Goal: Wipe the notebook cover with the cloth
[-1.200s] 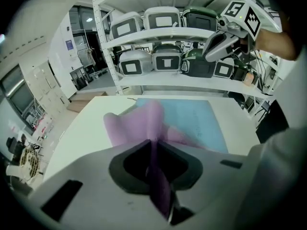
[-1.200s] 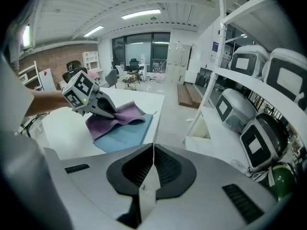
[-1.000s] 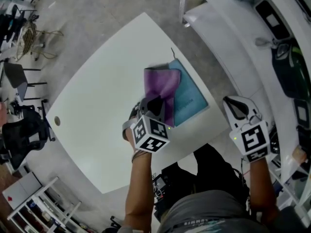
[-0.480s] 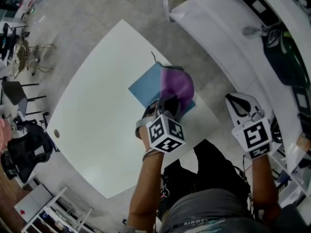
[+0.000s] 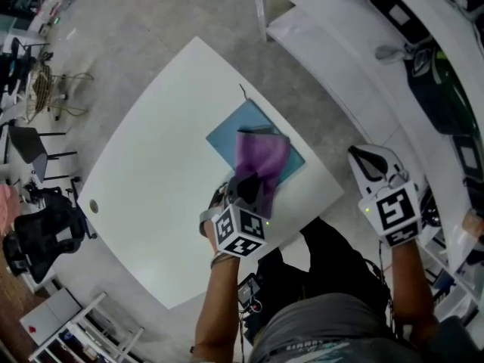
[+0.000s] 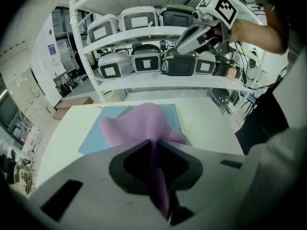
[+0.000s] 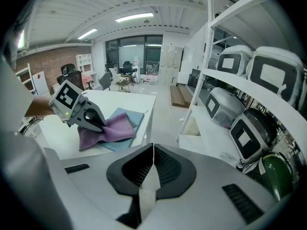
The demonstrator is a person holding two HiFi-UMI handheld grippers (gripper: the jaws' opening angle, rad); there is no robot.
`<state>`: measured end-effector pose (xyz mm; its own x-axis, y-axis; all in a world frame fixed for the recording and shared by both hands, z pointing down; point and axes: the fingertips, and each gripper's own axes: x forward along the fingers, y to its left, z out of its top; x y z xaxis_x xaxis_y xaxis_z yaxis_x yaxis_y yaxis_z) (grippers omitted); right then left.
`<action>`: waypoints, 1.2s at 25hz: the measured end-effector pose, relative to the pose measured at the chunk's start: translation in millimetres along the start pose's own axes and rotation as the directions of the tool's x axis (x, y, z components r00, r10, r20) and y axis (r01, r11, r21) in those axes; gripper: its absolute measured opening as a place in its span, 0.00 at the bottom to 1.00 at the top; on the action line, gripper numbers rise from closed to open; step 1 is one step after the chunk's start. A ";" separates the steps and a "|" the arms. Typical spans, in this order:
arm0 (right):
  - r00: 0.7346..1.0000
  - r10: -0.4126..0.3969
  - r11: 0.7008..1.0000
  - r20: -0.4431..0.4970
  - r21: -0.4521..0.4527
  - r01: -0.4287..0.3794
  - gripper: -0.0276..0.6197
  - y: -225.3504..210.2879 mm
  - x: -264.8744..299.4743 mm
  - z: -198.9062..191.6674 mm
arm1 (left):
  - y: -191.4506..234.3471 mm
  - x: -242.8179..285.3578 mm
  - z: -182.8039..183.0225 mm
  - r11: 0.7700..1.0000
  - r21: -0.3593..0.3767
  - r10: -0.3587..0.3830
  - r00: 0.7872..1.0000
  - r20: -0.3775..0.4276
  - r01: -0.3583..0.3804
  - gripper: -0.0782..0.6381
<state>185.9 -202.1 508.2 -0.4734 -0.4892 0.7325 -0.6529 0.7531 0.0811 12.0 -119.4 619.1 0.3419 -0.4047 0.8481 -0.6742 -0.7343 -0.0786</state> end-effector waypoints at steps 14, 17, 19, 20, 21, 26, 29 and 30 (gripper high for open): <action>0.997 0.035 0.993 0.068 -0.111 -0.027 0.09 76.0 -17.7 62.5 | 10.9 -74.4 -139.8 0.978 -0.179 0.091 0.990 -0.104 -0.109 0.18; 0.996 0.034 0.991 0.086 -0.135 -0.022 0.09 91.8 -25.7 78.7 | 9.7 -89.9 -148.8 0.972 -0.213 0.080 0.994 -0.076 -0.095 0.21; 0.994 0.034 0.988 0.101 -0.153 -0.018 0.09 102.7 -32.0 90.8 | 11.1 -105.1 -147.8 0.965 -0.246 0.082 0.996 -0.033 -0.088 0.23; 0.993 0.035 0.987 0.110 -0.161 -0.017 0.09 108.1 -35.8 97.5 | 13.1 -115.0 -146.0 0.962 -0.257 0.091 0.996 -0.012 -0.092 0.23; 0.992 0.035 0.986 0.121 -0.167 -0.015 0.09 113.2 -40.1 104.6 | 15.8 -125.9 -143.8 0.960 -0.261 0.105 0.994 0.004 -0.100 0.23; 0.977 0.049 0.981 0.205 -0.196 -0.008 0.09 139.7 -69.4 143.8 | 30.9 -191.4 -128.4 0.952 -0.260 0.189 0.977 0.098 -0.158 0.22; 0.955 0.087 0.972 0.283 -0.232 -0.020 0.09 160.8 -92.0 173.2 | 41.4 -241.0 -111.7 0.942 -0.272 0.254 0.947 0.196 -0.197 0.16; 0.946 0.106 0.969 0.306 -0.247 -0.029 0.09 168.3 -100.2 182.6 | 44.8 -259.0 -103.7 0.937 -0.278 0.277 0.932 0.232 -0.210 0.14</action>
<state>15.5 -106.7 325.0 -0.6978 -0.5176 0.4951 -0.4731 0.8521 0.2240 -174.7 9.0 450.3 0.2835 -0.7074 0.6475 -0.8859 -0.4517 -0.1055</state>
